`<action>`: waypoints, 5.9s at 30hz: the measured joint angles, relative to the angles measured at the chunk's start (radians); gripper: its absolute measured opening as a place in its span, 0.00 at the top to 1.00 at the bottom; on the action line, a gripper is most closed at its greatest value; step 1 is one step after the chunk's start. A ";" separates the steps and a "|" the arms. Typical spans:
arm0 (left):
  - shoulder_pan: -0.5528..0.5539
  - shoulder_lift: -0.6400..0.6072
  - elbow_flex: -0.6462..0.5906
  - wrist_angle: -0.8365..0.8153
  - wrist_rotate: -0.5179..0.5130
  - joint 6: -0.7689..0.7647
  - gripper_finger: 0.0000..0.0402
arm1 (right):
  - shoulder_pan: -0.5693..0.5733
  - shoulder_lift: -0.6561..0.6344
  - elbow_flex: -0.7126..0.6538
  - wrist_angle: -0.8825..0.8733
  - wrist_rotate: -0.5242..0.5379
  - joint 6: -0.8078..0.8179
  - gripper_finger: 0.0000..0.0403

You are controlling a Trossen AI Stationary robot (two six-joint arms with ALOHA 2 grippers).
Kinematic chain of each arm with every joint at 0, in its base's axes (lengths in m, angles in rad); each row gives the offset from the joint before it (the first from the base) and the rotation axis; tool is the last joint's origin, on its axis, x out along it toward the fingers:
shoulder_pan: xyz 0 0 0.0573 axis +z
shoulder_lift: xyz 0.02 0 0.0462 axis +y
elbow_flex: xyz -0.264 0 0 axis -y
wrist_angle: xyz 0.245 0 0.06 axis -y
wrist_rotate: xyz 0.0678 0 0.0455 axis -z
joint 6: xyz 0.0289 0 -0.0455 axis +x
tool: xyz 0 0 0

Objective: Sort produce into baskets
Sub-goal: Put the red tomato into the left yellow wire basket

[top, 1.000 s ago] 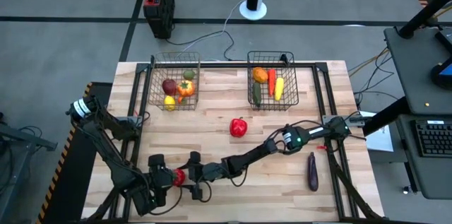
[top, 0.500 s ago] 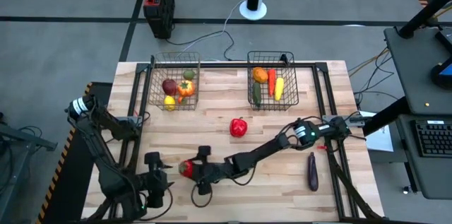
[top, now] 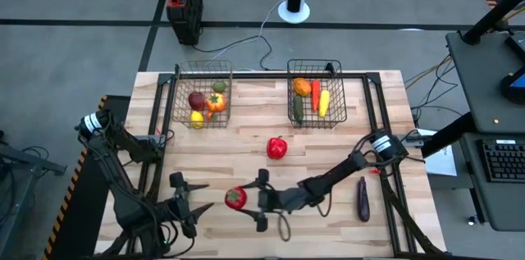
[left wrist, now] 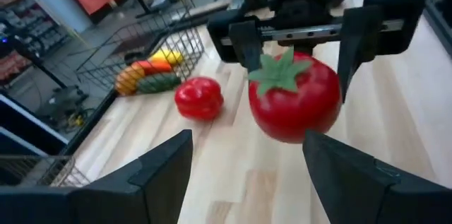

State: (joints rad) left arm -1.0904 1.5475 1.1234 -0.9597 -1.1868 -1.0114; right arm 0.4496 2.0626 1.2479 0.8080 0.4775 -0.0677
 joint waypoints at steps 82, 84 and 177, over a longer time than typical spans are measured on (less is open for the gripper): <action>0.532 -0.073 -0.532 1.747 0.857 1.122 0.36 | 0.153 -0.187 -0.021 -0.302 0.391 -0.037 0.26; 0.532 -0.055 -0.529 1.774 0.863 1.122 0.35 | 0.153 -0.187 -0.021 -0.304 0.389 -0.032 0.26; 0.768 -0.493 -0.472 1.031 0.403 1.185 0.39 | 0.132 -0.287 -0.011 -0.392 0.623 0.042 0.10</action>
State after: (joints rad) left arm -0.3224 1.0548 0.6517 0.0708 -0.7841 0.1736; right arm 0.5816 1.7752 1.2373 0.4164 1.1007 -0.0258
